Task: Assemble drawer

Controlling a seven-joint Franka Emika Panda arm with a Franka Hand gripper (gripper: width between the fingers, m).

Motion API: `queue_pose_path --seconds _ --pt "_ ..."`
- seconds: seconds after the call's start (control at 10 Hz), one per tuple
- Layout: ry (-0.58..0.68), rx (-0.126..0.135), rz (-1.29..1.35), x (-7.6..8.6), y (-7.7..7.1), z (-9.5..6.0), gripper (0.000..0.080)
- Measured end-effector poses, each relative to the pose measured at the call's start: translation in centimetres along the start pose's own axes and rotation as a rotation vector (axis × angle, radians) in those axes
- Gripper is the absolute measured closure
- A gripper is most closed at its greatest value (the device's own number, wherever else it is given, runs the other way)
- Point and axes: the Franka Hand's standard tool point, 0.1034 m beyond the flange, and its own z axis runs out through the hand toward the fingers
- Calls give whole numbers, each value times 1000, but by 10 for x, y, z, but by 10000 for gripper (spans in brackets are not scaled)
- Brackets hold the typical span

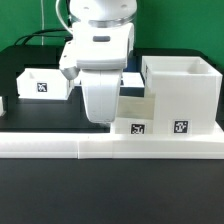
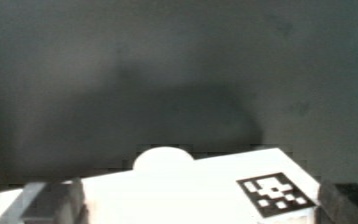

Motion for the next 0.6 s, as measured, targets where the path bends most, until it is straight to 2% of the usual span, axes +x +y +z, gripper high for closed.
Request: queue_pose_path --seconds 0.6 --pt "-13 1 10 -2 -5 0 150"
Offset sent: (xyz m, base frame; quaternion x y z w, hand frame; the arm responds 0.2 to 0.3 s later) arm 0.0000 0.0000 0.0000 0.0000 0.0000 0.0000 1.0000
